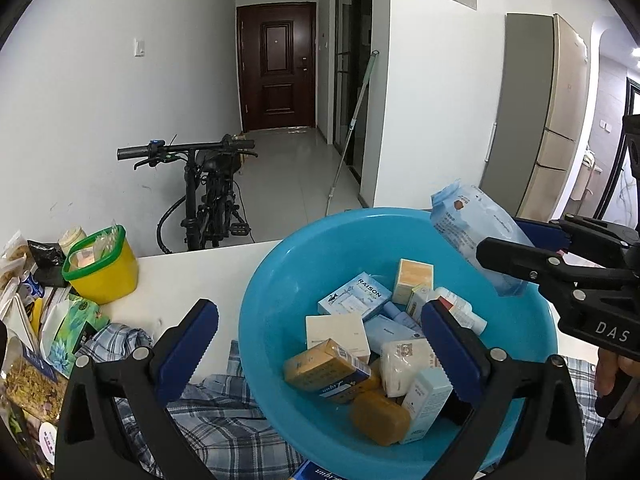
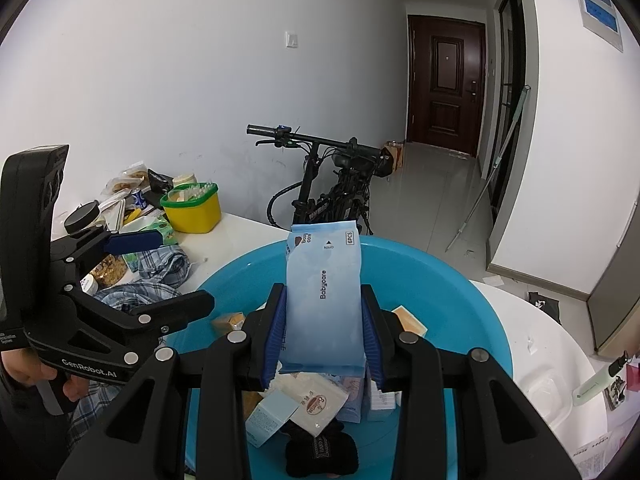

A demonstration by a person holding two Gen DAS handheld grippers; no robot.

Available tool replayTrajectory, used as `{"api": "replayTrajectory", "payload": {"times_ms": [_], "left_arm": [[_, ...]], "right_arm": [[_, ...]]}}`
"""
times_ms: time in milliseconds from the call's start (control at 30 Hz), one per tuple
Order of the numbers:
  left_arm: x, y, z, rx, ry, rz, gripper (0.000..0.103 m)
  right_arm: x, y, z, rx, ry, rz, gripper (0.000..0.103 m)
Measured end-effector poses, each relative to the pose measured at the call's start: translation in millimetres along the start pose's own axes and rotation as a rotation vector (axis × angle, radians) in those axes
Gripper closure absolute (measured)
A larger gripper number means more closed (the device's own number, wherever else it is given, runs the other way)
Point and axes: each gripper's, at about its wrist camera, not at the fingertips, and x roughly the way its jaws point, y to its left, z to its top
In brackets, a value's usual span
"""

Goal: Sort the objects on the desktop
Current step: 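Lower the wipes pack into the basin and open the right gripper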

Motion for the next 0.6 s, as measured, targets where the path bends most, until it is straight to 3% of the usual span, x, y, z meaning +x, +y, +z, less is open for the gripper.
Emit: {"api": "replayTrajectory", "payload": {"times_ms": [600], "left_arm": [[-6.7,-2.4,1.6,0.008,-0.008,0.001,0.0]], "right_arm": [[0.5,0.6,-0.1,-0.001,0.009,0.004,0.069]]}}
